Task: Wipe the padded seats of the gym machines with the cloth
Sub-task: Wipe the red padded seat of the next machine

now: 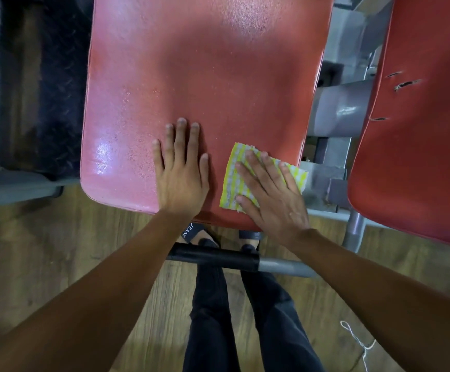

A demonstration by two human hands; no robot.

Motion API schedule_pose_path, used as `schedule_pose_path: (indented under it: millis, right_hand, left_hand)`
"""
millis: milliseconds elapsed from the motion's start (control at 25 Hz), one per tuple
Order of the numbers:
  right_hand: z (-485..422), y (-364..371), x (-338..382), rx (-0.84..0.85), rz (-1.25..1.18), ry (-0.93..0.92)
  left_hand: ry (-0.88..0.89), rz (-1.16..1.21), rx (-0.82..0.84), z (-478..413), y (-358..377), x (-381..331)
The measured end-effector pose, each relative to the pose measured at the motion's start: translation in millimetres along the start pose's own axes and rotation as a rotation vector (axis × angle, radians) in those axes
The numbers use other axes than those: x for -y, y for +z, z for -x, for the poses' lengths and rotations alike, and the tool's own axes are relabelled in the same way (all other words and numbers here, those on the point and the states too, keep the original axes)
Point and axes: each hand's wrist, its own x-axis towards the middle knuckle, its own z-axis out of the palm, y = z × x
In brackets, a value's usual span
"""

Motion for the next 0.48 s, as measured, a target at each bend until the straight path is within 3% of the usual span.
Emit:
schedule_pose_path:
  millis: [240,480]
  right_hand:
    - [-44,-6,-14,-0.025,-0.032,0.193]
    - [-115,-15,-46,-0.101,-0.033,0.353]
  left_hand:
    - [0.054,-0.002,-0.040,-25,-11,5]
    - [0.212,-0.044,-0.092,-120,-22,-16]
